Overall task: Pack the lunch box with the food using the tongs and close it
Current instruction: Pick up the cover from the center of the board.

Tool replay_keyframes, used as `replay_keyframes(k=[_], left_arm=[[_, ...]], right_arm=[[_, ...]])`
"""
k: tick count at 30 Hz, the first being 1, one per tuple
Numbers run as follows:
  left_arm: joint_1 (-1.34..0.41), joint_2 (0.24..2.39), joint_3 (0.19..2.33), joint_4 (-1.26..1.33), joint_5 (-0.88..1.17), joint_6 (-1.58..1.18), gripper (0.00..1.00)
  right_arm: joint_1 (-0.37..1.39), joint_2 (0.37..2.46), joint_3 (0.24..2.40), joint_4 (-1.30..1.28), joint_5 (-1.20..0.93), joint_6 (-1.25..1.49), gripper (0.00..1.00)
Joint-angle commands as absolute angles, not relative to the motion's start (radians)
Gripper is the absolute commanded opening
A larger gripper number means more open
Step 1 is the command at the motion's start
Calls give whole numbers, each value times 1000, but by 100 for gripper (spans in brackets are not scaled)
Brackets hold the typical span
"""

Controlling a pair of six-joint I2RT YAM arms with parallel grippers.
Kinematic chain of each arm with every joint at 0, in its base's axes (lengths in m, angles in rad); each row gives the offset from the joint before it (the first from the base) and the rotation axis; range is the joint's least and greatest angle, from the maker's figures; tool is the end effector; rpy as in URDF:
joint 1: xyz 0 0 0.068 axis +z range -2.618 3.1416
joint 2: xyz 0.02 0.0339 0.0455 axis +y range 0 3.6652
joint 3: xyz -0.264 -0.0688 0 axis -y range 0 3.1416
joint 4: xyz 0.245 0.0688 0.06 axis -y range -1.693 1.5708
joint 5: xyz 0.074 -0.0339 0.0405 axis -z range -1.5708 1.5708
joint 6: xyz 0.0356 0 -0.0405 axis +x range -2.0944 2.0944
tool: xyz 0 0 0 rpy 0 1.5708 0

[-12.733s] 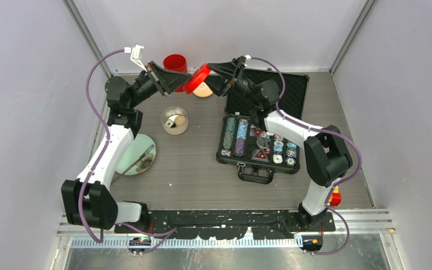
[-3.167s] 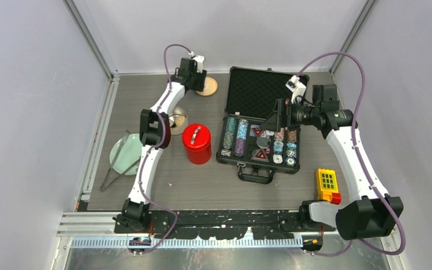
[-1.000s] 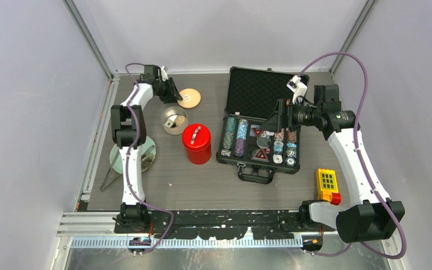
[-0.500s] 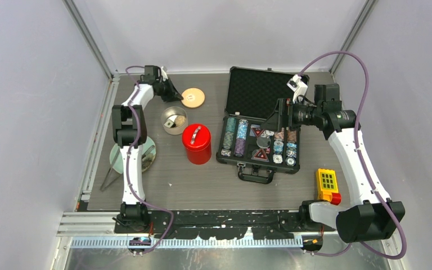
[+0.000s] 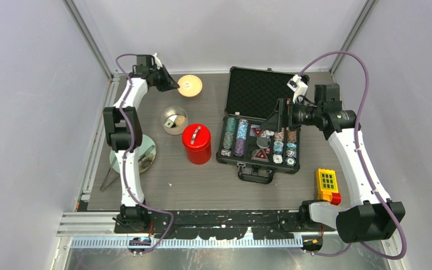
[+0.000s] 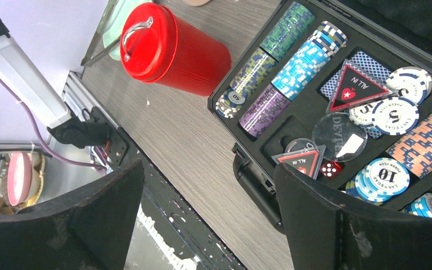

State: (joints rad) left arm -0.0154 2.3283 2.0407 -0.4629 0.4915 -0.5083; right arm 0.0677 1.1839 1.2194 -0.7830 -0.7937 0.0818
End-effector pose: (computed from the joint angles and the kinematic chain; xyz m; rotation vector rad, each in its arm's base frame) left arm 0.5301 -0.0250 0.2215 -0.3238 2.3343 -0.8313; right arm 0.2334 0.0413 0.3594 -0.3867 2.2011 0.9904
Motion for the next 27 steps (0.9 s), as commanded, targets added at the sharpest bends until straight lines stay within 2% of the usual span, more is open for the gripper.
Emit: replay_keyframes(k=[1,18,27], left_arm=[[27,2216,2040,-470,528,-517,0],[126,1797,1614,-617,605,-395,0],[141,1760,1499,-666,619,-379,0]], right_arm=[[63,1139,1246,-762,-787,77,90],[62,1111,1211,-731,-810,100,90],[63,1087,1242,-814,-775,53,93]])
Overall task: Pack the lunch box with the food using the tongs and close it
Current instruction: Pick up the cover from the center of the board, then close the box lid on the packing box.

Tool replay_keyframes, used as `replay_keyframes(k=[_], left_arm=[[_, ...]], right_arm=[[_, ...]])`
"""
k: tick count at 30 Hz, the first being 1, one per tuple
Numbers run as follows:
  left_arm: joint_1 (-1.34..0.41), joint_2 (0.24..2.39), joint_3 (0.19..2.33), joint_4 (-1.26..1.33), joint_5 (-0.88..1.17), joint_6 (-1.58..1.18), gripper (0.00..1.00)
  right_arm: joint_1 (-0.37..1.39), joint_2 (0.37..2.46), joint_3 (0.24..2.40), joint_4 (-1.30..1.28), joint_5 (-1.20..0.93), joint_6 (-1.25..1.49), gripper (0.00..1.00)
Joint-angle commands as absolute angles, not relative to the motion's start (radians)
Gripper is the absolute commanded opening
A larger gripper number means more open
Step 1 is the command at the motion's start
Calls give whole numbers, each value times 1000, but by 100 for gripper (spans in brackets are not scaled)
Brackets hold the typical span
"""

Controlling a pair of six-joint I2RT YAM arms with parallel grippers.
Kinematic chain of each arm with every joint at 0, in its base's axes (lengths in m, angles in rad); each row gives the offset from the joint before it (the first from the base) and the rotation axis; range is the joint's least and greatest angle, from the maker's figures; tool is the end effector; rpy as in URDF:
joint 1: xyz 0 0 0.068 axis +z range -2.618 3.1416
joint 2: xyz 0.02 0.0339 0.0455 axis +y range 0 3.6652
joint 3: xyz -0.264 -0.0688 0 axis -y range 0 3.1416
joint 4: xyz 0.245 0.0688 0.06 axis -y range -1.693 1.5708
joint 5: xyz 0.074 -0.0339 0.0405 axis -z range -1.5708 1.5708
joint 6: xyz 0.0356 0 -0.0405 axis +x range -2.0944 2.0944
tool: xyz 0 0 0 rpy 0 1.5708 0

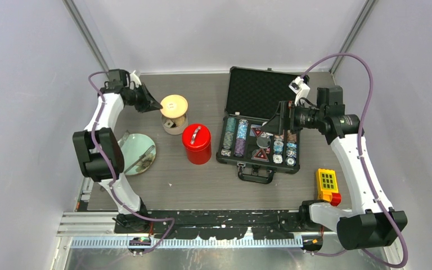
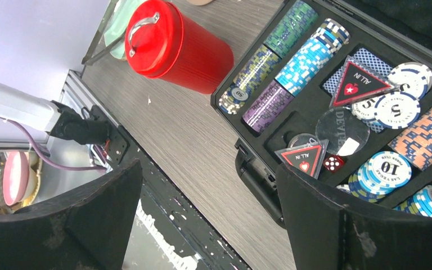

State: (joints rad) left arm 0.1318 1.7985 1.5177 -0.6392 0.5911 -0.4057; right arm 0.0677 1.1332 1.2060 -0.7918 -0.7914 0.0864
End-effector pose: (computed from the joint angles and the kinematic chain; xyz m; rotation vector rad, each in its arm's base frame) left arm 0.3936 0.0322 0.2780 -0.4077 2.4275 -0.8513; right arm 0.2204 0.0403 0.3651 -0.3915 2.1772 0.9811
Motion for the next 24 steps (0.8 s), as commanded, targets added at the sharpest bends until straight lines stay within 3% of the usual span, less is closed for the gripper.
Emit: replay_keyframes(k=[1,24], left_arm=[[140,1763,1497,-668,610,-378,0],[140,1895,1505,-681,533,-351,0]], right_arm=[[63,1081,1242,-822,-770,47,93],[63,1056,1226,-836,-763,32,93]])
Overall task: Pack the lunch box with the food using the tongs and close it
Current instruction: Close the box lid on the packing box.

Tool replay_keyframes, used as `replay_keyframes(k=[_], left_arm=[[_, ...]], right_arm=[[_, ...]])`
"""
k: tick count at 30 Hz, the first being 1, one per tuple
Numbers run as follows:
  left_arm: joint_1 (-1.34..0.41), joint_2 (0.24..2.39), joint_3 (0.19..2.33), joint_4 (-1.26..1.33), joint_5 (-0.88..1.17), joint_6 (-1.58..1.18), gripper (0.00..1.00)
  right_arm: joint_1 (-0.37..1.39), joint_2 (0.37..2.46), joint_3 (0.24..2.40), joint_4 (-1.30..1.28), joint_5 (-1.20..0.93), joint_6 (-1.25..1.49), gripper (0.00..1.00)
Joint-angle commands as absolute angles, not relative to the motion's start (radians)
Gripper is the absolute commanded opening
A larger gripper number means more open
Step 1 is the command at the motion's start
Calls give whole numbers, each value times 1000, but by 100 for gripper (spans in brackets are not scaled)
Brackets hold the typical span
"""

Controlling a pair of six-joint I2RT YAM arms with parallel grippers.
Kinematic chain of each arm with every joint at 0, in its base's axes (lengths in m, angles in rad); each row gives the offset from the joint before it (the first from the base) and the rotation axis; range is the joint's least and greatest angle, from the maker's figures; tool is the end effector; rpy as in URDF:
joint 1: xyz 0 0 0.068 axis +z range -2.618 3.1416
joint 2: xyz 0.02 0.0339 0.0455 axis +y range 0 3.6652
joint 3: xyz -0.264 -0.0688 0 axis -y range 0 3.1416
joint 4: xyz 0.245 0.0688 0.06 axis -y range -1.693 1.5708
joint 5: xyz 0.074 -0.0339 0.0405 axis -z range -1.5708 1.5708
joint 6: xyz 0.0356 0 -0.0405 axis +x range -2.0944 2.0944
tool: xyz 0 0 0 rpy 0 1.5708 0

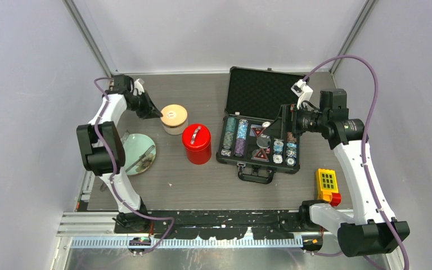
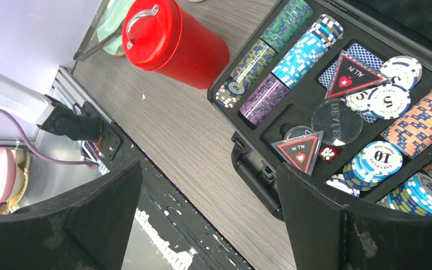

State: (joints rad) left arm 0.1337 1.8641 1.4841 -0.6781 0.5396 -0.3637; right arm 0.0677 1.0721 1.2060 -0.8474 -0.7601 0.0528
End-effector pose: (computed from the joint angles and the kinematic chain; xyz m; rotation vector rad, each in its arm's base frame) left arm 0.3963 0.0348 0.2400 -0.4552 2.5545 -0.7888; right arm 0.2019 0.0383 0.3722 -0.4127 2.1692 0.9259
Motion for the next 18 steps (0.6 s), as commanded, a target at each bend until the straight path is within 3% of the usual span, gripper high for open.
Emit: replay_keyframes(k=[1,18], left_arm=[[140,1906,1507,-680,533,-351,0],[114,1918,1480,-599,490,-326,0]], right_arm=[[62,1057,1226,-836,-763,32,93],[63,1067,1229,-836,-773,32,93]])
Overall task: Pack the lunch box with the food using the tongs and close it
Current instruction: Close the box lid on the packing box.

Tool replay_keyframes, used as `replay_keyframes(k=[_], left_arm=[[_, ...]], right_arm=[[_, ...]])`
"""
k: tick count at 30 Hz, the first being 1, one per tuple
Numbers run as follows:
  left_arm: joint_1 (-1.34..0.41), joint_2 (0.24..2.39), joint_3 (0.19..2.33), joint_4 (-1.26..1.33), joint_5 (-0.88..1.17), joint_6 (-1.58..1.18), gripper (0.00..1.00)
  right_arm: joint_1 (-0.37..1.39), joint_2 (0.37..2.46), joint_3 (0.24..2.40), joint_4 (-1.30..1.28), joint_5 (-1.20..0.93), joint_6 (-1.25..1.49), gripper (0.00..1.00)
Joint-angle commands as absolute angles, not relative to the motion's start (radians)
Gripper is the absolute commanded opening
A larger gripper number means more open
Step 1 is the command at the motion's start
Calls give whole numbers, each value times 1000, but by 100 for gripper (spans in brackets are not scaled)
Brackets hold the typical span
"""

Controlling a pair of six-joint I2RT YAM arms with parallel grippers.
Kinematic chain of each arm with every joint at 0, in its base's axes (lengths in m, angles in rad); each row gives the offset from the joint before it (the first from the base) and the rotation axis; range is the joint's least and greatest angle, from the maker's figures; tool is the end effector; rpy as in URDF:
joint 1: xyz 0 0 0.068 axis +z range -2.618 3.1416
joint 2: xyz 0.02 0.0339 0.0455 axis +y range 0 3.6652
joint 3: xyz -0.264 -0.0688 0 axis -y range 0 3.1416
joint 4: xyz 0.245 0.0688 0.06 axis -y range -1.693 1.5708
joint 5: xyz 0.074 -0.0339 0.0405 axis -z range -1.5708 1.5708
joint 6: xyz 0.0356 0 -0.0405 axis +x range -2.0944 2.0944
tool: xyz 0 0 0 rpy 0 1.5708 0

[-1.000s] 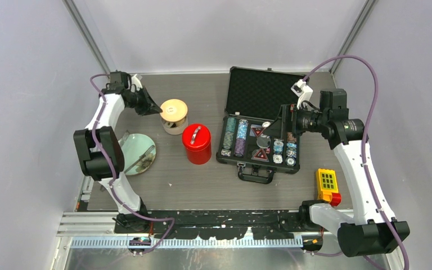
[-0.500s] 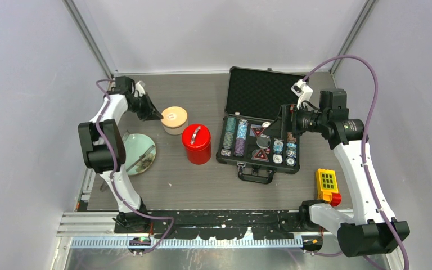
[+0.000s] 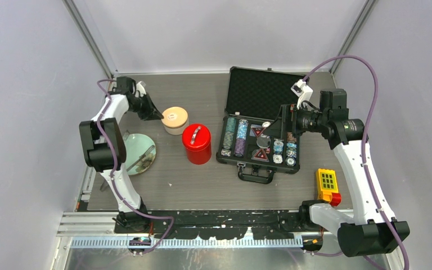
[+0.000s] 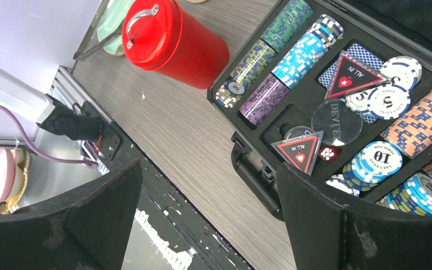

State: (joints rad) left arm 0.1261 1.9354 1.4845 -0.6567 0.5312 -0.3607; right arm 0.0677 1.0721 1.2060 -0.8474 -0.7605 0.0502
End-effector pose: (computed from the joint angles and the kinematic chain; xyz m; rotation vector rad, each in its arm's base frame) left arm 0.4066 0.0334 0.2137 -0.4718 2.6024 -0.7859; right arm 0.2019 0.0383 0.3722 -0.4156 2.1681 0.9250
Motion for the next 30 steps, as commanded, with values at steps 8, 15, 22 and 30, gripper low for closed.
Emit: replay_keyframes(k=[8,15,22,30], left_arm=[[112,1899,1420,-492,492,-314,0],[111,1870,1368,-412,478,-292,0],[112,1866,1362,-422,453,-254,7],[110,1845,1370,-458,425,-233,25]], right_arm=[[62,1077,1235,-836,-787,38,93],[62,1080,1237,-836,-791,38,93],[62,1082,1238,-836,-794,41,93],[62,1077,1238,-836,-795,43,93]])
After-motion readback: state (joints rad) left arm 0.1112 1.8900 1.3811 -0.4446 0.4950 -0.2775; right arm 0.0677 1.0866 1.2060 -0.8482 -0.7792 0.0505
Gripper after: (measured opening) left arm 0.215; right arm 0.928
